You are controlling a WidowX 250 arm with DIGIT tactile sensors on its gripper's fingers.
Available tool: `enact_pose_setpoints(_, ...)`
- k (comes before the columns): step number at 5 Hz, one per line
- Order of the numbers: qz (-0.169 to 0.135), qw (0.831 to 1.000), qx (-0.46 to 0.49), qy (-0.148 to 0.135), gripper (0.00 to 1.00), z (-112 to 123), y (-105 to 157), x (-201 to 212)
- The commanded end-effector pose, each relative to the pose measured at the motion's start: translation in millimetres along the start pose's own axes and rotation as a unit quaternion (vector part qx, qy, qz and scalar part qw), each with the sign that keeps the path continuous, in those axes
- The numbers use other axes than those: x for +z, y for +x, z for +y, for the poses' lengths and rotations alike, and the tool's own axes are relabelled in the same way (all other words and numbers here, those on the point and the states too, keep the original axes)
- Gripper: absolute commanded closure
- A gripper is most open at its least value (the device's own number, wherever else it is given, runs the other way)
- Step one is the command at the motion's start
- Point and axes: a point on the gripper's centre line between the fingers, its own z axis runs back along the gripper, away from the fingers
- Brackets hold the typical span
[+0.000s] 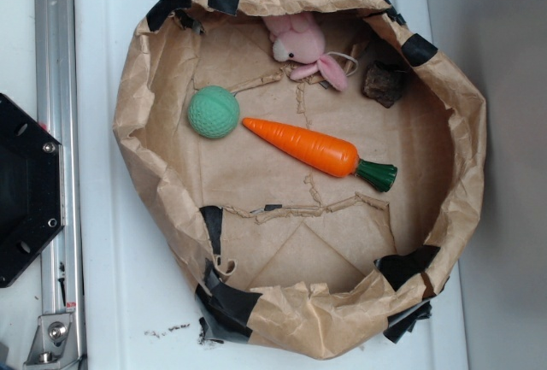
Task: Grab the carrot.
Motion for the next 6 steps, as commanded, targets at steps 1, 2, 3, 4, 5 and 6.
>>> enact_pose_setpoints(1,0.000,1.000,0.000,0.000,0.00,0.0,0.0,0.0)
enact_pose_setpoints(2,0.000,1.000,-0.022,0.021,0.00,17.0,45.6,-41.8)
enact_pose_setpoints(3,-0.019,0.999,-0.017,0.021,0.00,28.7,89.0,-73.0)
enact_pose_setpoints(4,-0.001,0.998,-0.052,0.020,0.00,36.4,117.5,-116.7)
enact_pose_setpoints(5,0.065,0.995,-0.071,0.029,0.00,44.8,129.4,-160.3)
enact_pose_setpoints(6,0.089,0.993,-0.071,0.042,0.00,47.3,134.4,-180.0)
